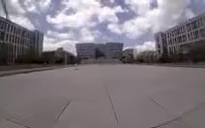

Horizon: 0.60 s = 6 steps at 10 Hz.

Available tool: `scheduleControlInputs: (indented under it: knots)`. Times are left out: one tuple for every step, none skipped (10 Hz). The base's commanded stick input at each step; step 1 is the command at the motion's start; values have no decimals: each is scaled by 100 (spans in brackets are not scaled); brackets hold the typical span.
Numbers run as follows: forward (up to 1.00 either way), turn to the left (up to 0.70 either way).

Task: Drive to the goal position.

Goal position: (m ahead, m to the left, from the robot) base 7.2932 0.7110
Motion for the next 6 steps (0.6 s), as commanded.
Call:
scheduleControlInputs:
  knots:
    - [70, -20]
    - [70, -2]
    - [70, 0]
    - [70, 0]
    - [70, 0]
    - [70, 0]
